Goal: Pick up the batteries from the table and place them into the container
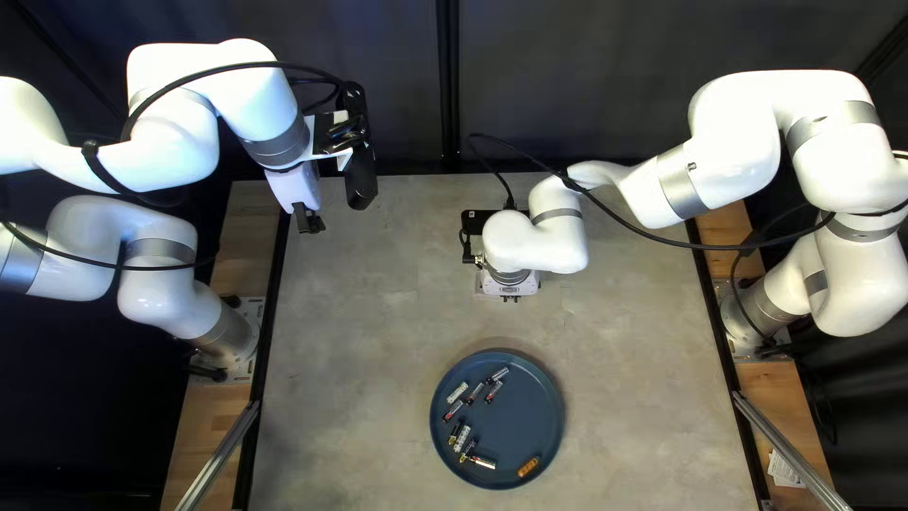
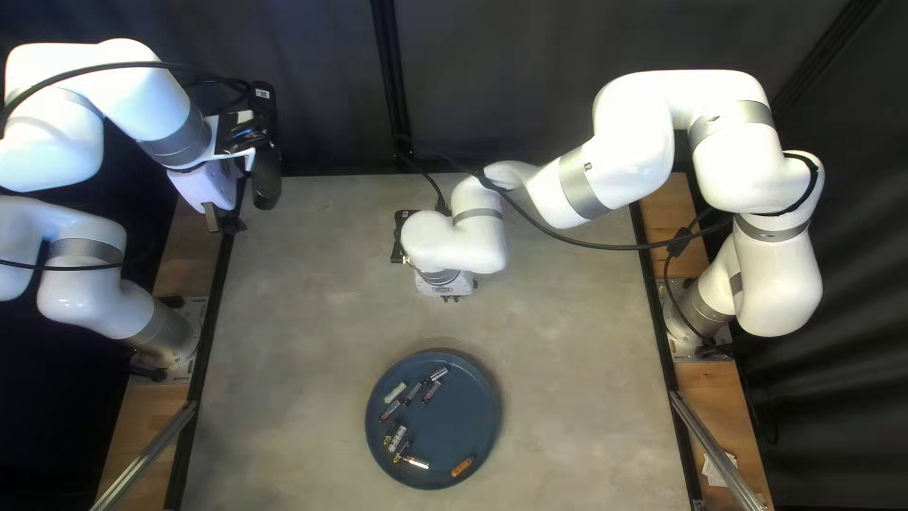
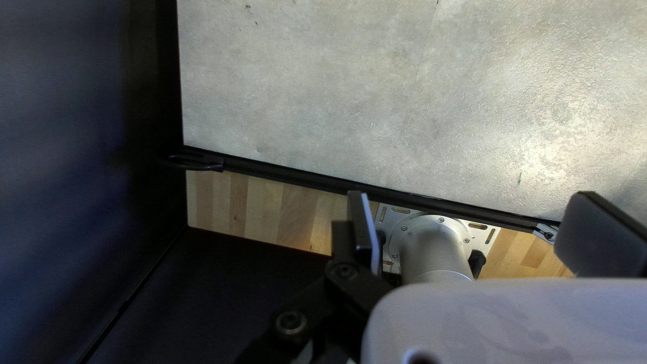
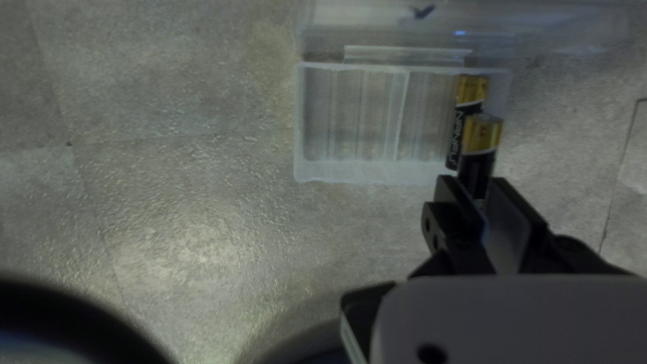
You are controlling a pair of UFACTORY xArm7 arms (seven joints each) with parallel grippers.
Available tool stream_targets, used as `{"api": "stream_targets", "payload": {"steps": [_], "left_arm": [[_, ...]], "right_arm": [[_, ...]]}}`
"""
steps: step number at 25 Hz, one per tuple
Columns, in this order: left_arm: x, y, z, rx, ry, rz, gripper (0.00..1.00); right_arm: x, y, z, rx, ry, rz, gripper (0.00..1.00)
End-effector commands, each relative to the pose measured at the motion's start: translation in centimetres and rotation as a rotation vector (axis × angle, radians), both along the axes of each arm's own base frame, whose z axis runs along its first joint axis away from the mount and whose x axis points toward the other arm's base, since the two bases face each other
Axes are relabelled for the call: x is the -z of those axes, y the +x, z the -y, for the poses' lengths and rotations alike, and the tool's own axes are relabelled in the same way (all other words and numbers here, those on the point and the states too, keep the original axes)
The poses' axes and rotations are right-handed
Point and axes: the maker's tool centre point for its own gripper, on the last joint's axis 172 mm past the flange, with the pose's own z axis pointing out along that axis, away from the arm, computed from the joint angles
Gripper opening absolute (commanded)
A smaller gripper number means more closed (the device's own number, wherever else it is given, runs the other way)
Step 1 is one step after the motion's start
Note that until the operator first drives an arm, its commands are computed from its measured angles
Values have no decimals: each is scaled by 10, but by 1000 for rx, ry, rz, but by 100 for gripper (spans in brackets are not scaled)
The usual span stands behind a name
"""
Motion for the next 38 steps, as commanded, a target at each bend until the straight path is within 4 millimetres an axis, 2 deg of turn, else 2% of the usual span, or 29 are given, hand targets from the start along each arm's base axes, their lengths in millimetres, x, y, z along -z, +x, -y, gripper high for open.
{"api": "stream_targets", "payload": {"steps": [1,3,6,7,8,9,13,16,19,22,26,29,38], "left_arm": [[0,0,0,0,0,0,100],[0,0,0,0,0,0,100],[0,0,0,0,0,0,100],[0,0,0,0,0,0,100],[0,0,0,0,0,0,100],[0,0,0,0,0,0,100],[0,0,0,0,0,0,100],[0,0,0,0,0,0,100],[0,0,0,0,0,0,100],[0,0,0,0,0,0,100],[0,0,0,0,0,0,100],[0,0,0,0,0,0,100],[0,0,0,0,0,0,100]], "right_arm": [[2,1,3,2,-7,-5,71],[2,-2,6,4,-11,-8,74],[1,-4,8,7,-16,-11,89],[0,-4,8,8,-17,-11,91],[-1,-4,8,9,-17,-11,98],[-3,-2,6,9,-20,-10,100],[-11,2,-9,10,-17,2,100],[-15,7,-31,7,-12,13,100],[-22,5,-59,-13,0,21,100],[-27,4,-78,-20,16,25,100],[-28,8,-105,-42,34,25,100],[-24,9,-136,-89,32,3,100],[-24,9,-136,-89,32,3,100]]}}
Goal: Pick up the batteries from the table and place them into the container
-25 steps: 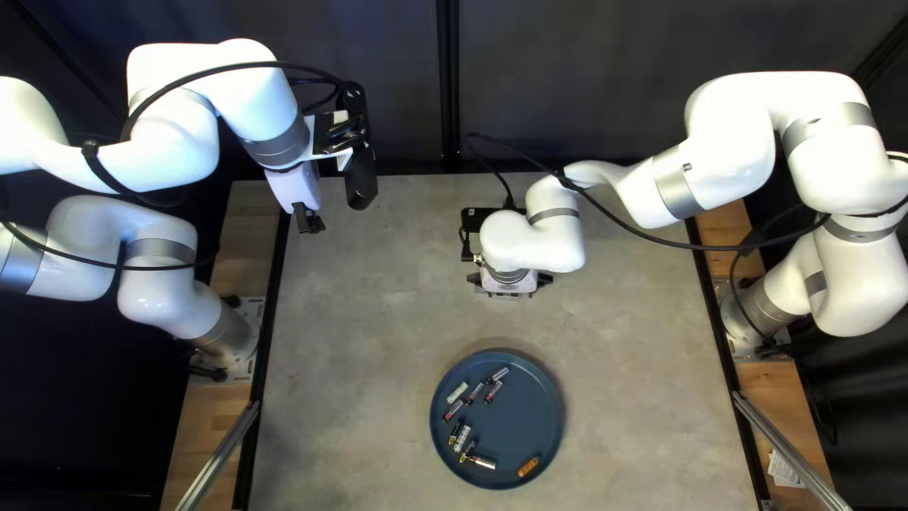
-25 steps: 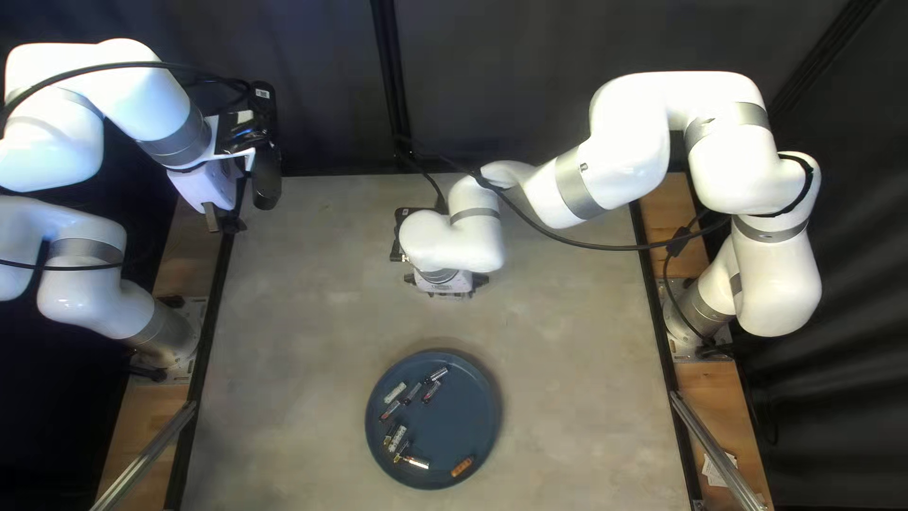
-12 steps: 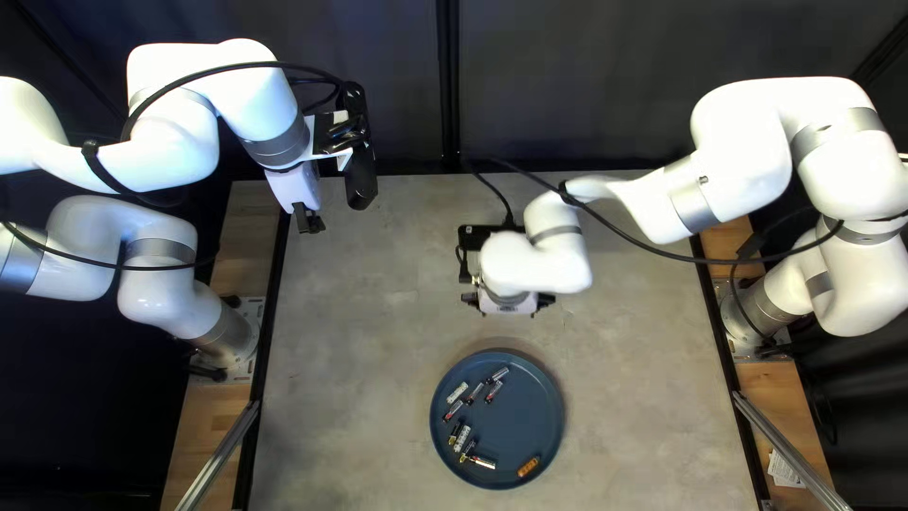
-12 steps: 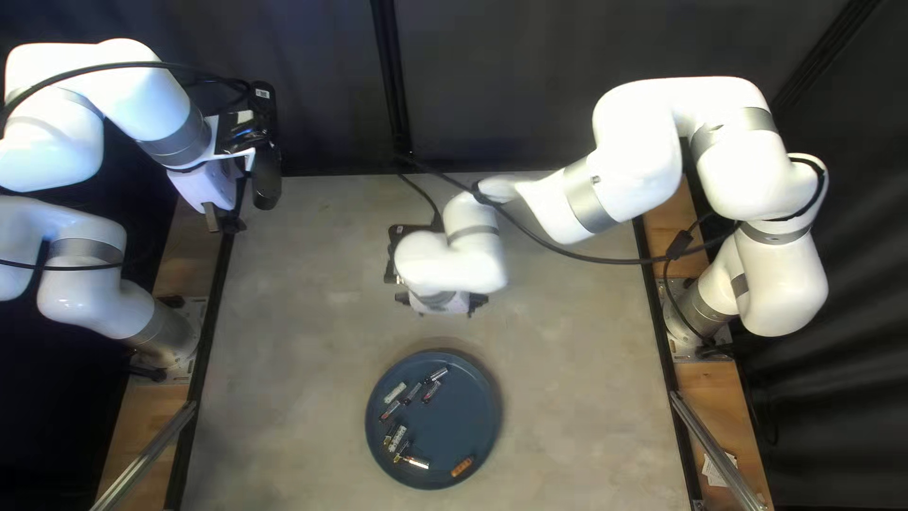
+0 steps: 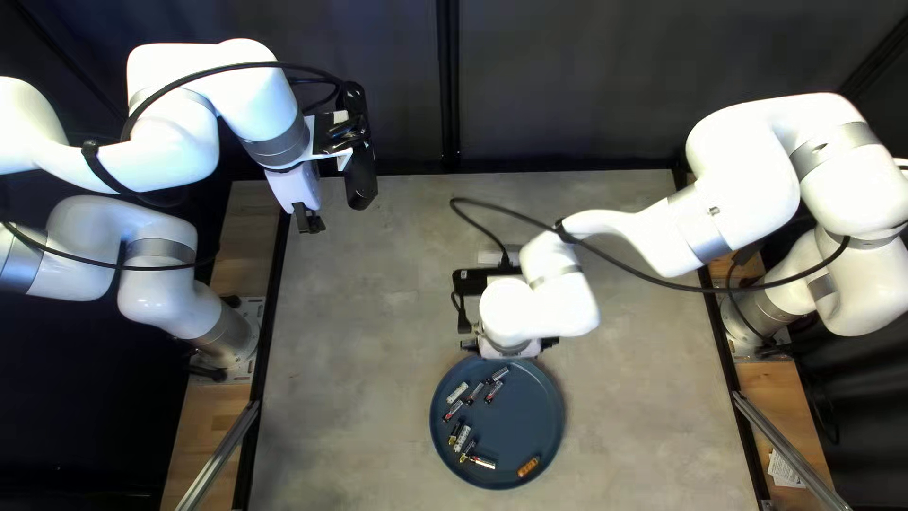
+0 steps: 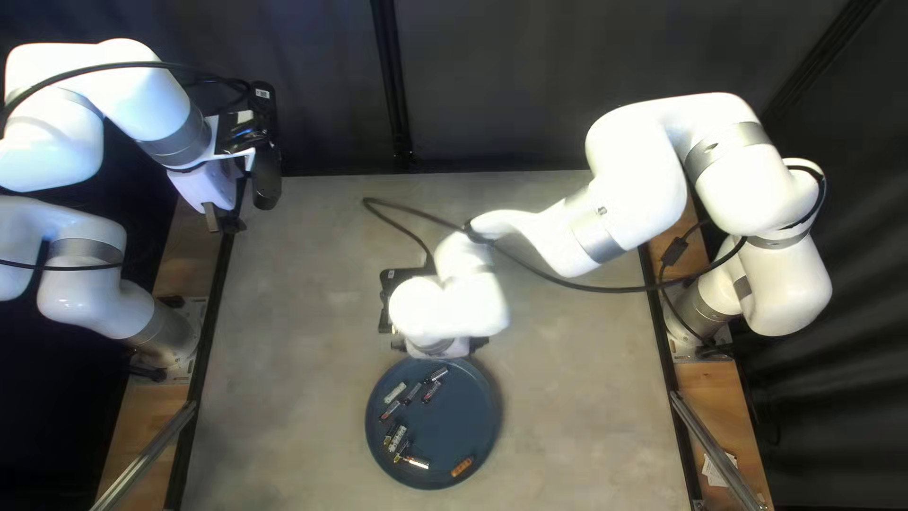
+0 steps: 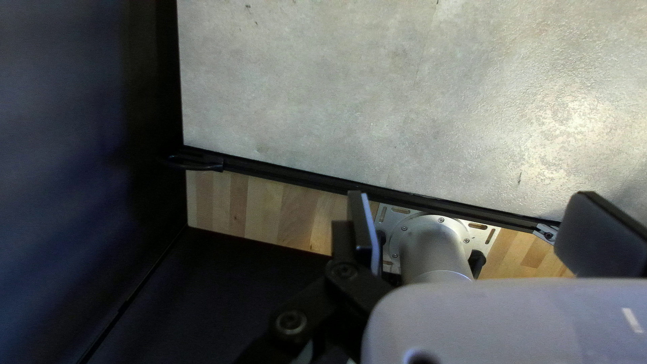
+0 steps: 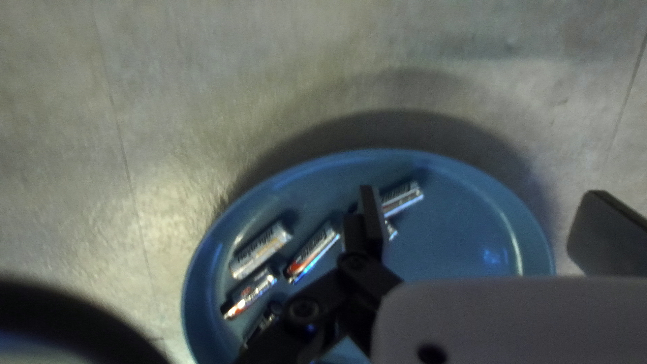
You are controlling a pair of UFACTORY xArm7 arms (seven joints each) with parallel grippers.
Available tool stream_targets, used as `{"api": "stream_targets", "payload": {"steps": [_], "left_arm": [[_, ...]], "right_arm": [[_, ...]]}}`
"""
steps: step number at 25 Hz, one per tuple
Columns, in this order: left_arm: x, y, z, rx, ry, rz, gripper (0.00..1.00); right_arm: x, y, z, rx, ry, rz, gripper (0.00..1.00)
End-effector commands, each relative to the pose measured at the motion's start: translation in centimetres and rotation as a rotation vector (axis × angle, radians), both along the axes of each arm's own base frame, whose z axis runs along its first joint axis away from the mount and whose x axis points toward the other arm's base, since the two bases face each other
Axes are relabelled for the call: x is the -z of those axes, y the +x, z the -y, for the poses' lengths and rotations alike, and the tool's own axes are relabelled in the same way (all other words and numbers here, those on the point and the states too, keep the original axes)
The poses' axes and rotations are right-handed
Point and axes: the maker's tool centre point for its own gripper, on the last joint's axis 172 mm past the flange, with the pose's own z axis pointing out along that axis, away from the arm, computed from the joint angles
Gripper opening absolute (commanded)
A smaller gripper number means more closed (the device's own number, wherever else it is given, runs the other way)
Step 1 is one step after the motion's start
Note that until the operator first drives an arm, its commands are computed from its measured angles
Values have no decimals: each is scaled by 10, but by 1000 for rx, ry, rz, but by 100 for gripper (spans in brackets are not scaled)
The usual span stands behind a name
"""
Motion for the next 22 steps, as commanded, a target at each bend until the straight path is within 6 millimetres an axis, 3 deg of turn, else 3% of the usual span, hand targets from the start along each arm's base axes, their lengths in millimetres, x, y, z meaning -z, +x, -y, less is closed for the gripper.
{"api": "stream_targets", "payload": {"steps": [1,5,13,19,22], "left_arm": [[0,0,0,0,0,0,100],[0,0,0,0,0,0,100],[0,0,0,0,0,0,100],[0,0,0,0,0,0,100],[0,0,0,0,0,0,100]], "right_arm": [[0,0,0,0,0,0,100],[2,-2,-5,-44,-12,9,100],[3,-6,-46,-264,38,77,100],[-2,4,-74,-584,16,43,100],[-2,1,-76,-662,9,12,100]]}}
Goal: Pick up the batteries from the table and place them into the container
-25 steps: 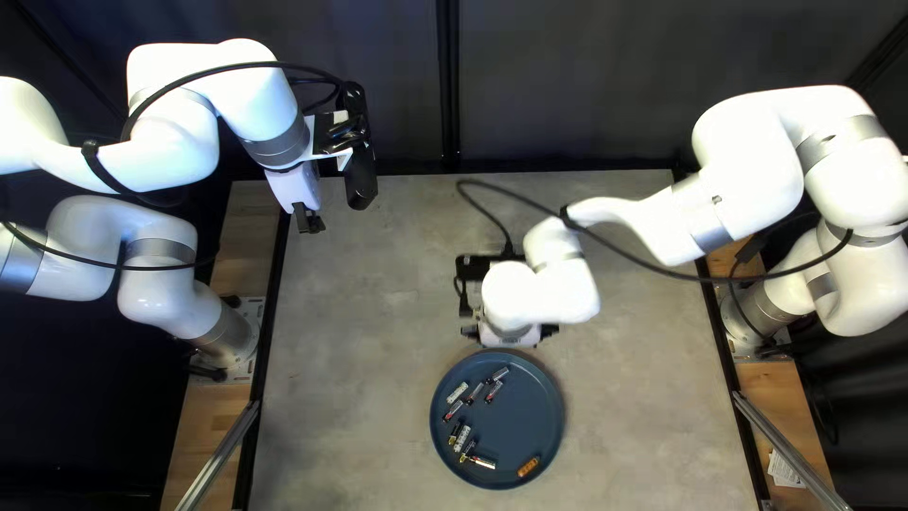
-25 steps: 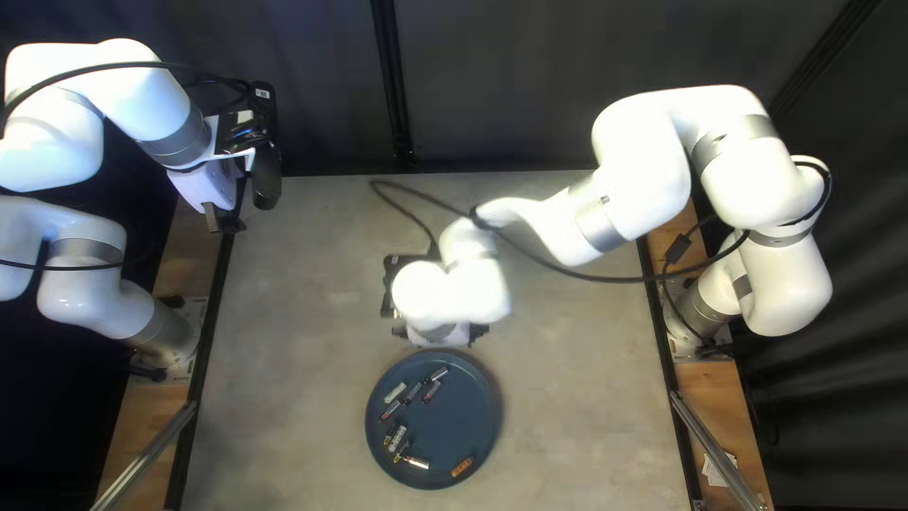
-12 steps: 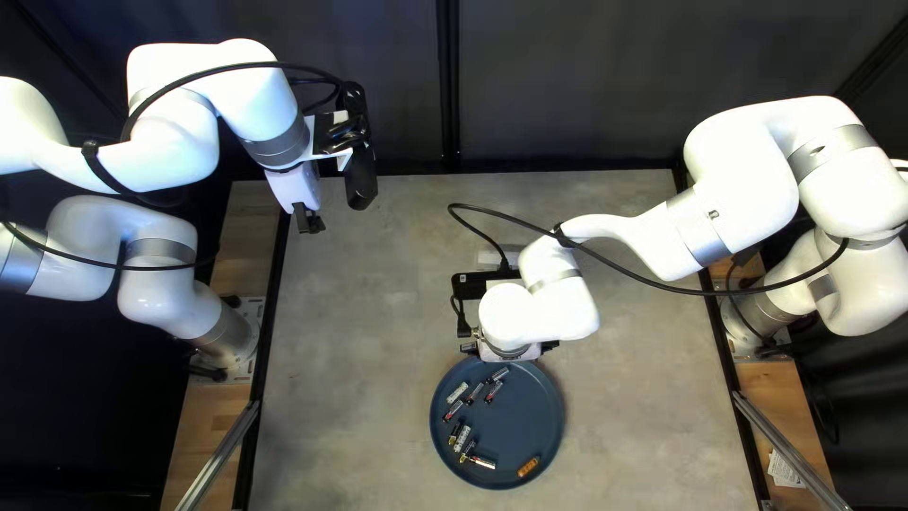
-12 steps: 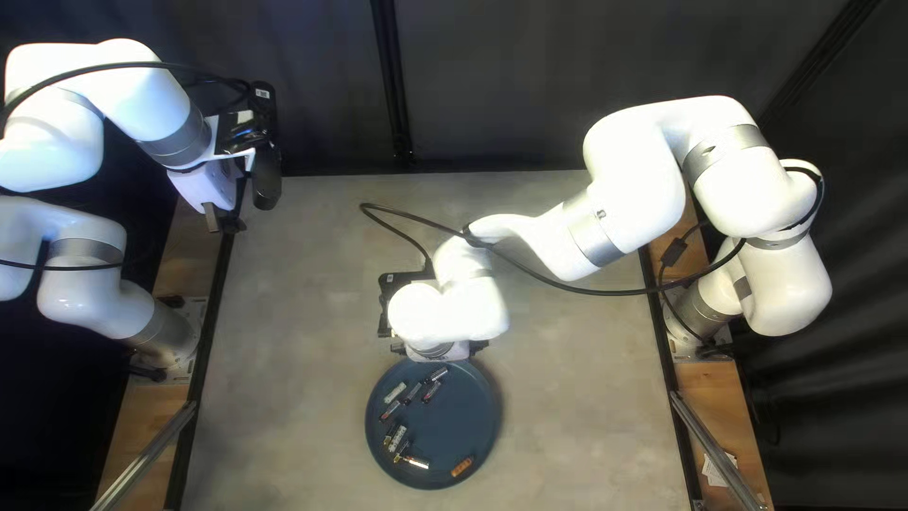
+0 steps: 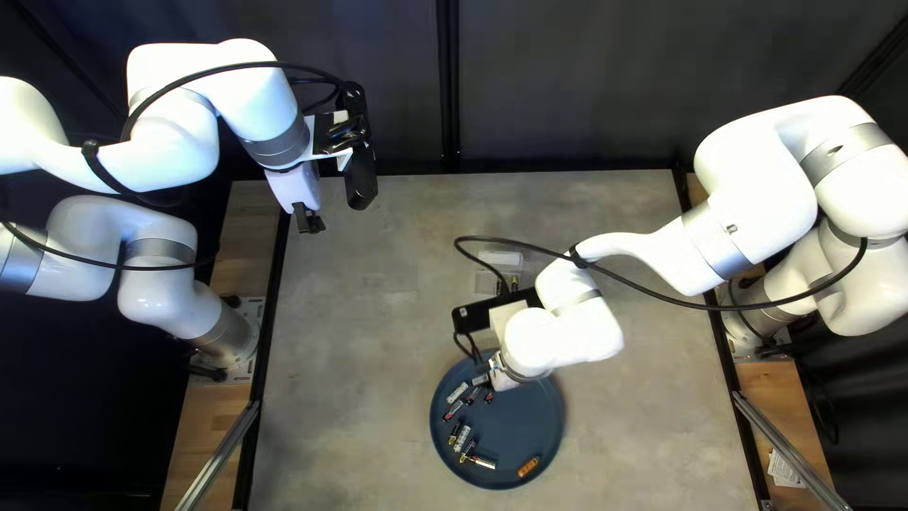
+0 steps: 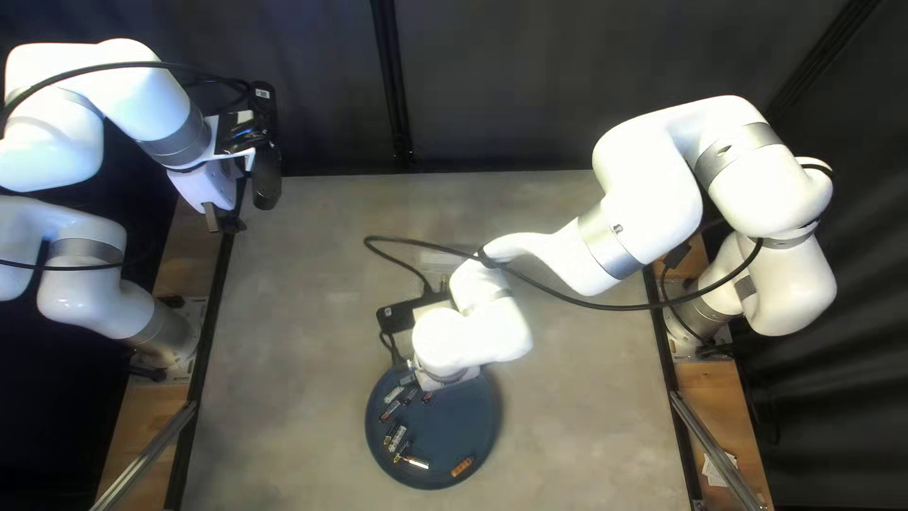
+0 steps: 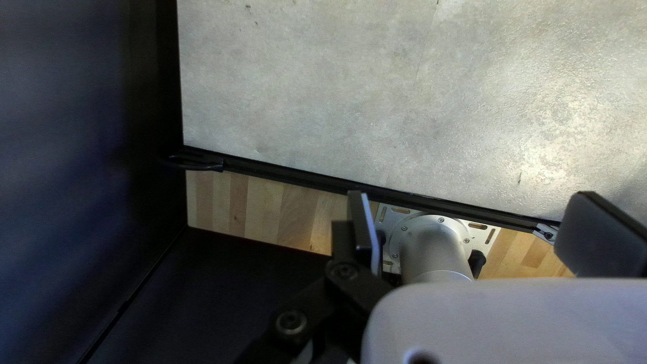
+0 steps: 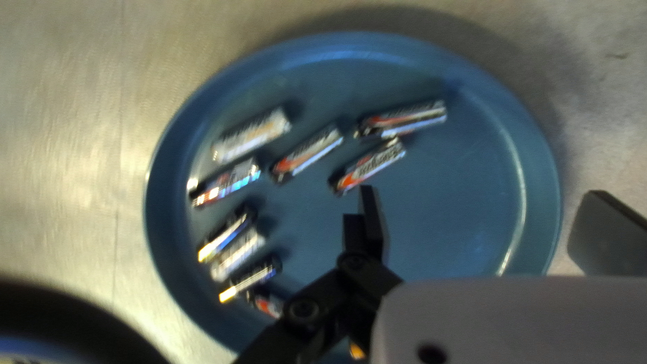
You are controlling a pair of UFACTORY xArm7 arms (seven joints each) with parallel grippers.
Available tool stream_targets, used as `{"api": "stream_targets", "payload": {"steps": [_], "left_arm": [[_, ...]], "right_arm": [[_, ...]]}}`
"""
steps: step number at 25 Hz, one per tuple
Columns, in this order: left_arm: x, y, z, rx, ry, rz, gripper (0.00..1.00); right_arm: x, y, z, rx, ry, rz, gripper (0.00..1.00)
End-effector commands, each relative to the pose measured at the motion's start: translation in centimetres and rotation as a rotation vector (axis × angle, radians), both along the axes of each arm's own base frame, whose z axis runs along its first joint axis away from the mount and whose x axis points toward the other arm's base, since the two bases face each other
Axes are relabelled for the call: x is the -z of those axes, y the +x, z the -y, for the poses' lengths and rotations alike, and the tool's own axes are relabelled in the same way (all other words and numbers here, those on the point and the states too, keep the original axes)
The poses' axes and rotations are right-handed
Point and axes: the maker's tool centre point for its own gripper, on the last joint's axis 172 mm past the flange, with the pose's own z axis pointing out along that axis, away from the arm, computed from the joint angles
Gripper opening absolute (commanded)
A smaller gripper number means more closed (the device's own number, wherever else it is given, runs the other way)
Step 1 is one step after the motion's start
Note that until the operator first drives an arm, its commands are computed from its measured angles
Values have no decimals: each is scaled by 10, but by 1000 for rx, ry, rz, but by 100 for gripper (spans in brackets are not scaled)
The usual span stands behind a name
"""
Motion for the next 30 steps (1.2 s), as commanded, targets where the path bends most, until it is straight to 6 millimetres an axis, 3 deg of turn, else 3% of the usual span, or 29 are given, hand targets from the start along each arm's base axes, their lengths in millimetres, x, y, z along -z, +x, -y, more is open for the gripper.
{"api": "stream_targets", "payload": {"steps": [1,7,10,15,30], "left_arm": [[0,0,0,0,0,0,100],[0,0,0,0,0,0,100],[0,0,0,0,0,0,100],[0,0,0,0,0,0,100],[0,0,0,0,0,0,100]], "right_arm": [[0,-2,-7,-131,-28,-30,100],[2,-3,-7,-145,-44,-28,100],[10,8,5,-94,-17,6,100],[23,22,2,-72,-1,19,100],[48,20,6,-145,7,-1,100]]}}
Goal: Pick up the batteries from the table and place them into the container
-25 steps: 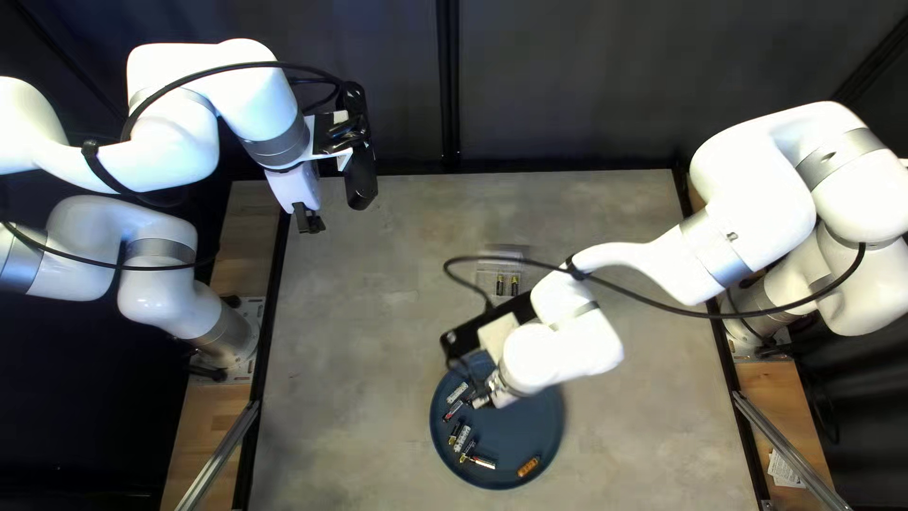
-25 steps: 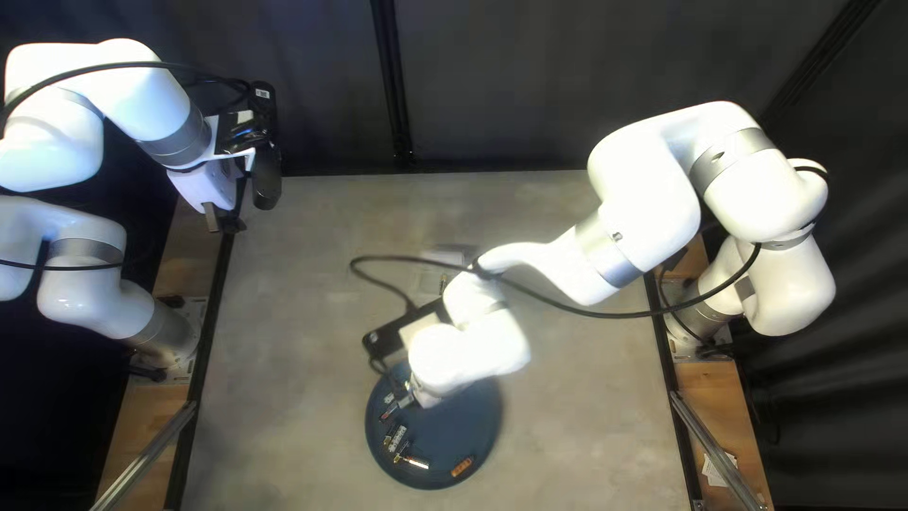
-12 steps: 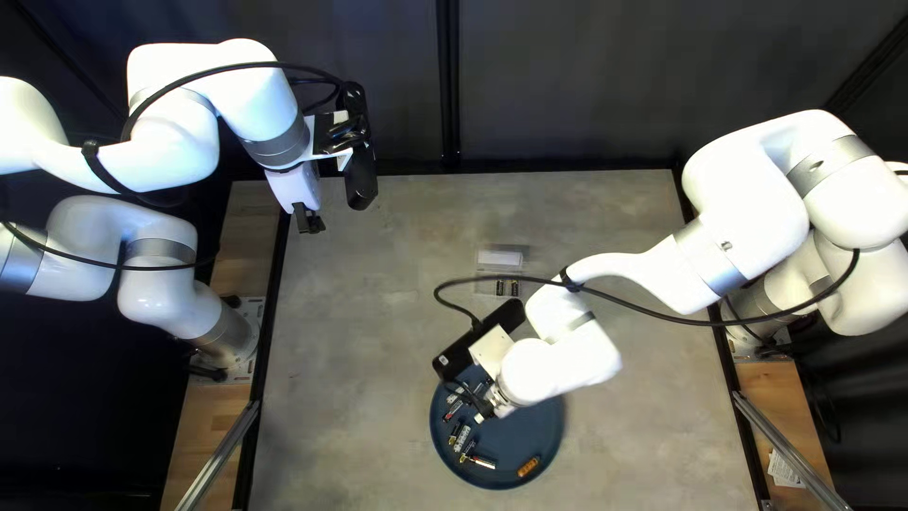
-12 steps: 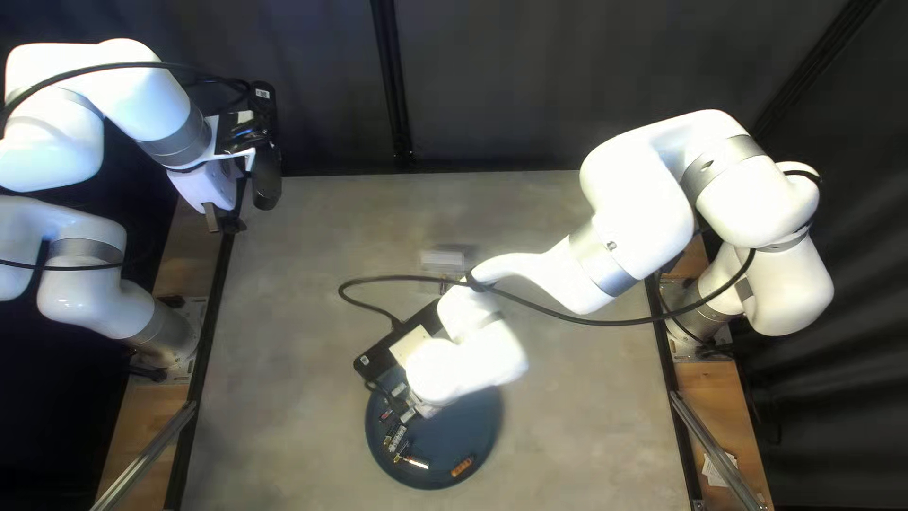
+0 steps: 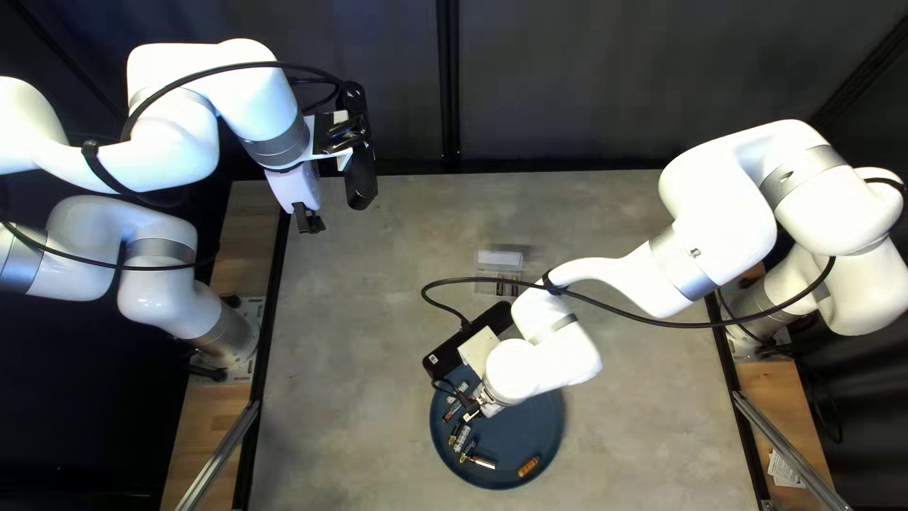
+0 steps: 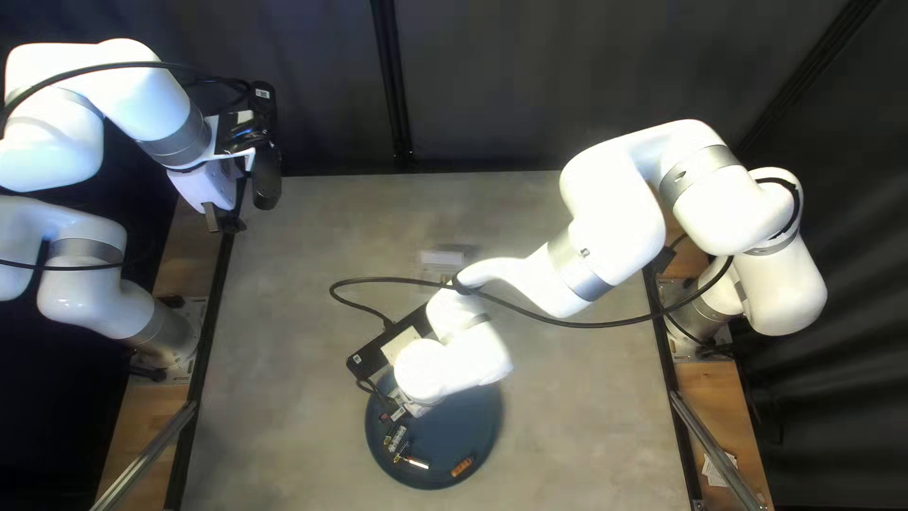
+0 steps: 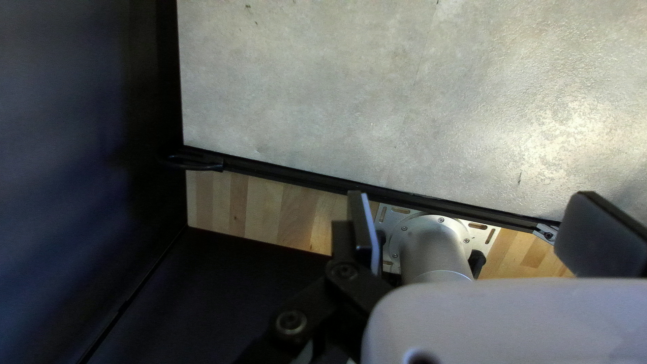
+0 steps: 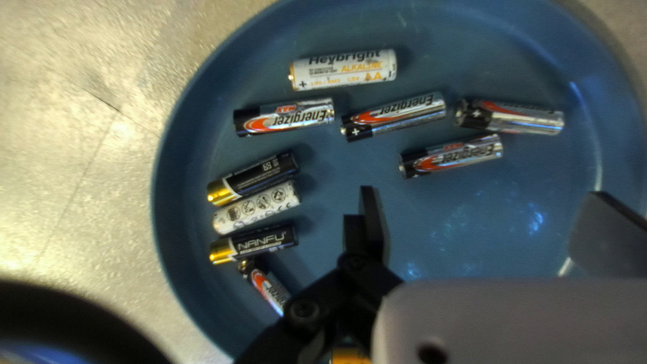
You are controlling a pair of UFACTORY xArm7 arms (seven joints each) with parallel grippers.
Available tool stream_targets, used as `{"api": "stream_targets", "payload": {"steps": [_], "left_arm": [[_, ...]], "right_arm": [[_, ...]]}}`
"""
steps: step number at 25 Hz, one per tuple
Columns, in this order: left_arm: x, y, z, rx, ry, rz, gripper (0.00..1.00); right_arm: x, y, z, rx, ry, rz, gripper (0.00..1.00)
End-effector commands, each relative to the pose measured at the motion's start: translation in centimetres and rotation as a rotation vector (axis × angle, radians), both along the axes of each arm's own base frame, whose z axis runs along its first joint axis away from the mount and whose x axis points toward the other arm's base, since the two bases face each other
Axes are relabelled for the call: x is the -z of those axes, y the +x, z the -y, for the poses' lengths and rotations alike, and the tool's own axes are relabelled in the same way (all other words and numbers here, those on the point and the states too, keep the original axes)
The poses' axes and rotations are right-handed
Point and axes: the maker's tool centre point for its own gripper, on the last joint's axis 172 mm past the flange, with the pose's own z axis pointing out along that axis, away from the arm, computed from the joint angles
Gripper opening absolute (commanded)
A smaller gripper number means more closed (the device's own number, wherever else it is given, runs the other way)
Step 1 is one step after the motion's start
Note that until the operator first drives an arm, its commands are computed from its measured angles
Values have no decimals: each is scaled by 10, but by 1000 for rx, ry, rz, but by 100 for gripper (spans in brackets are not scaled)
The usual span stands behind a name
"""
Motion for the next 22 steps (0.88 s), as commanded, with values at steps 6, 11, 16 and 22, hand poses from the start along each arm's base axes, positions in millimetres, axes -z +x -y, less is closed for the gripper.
{"api": "stream_targets", "payload": {"steps": [6,11,16,22], "left_arm": [[0,0,0,0,0,0,100],[0,0,0,0,0,0,100],[0,0,0,0,0,0,100],[0,0,0,0,0,0,100]], "right_arm": [[11,1,3,-40,13,-4,100],[13,2,0,-52,26,-4,100],[13,2,-1,-60,36,-1,100],[18,3,2,-68,48,-6,100]]}}
